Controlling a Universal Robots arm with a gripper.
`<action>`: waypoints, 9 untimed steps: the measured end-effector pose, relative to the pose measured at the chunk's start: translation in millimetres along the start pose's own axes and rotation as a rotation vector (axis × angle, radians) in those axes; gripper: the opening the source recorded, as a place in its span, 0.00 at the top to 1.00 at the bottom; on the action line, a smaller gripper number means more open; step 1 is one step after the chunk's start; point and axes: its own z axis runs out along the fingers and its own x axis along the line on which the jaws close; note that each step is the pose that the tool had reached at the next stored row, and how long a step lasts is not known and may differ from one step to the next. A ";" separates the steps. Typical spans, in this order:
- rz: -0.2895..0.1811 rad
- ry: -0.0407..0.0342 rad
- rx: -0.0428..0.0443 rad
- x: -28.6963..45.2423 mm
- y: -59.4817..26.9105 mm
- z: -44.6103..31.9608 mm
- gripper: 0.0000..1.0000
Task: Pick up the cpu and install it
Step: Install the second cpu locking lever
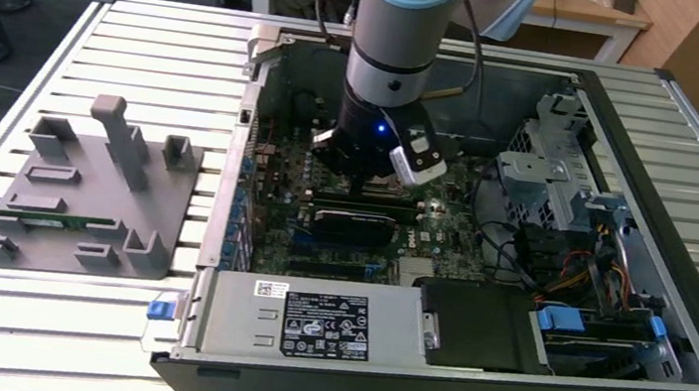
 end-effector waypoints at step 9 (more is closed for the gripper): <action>-0.001 -0.0035 -0.0503 5.0 -7.6 0.7 0.89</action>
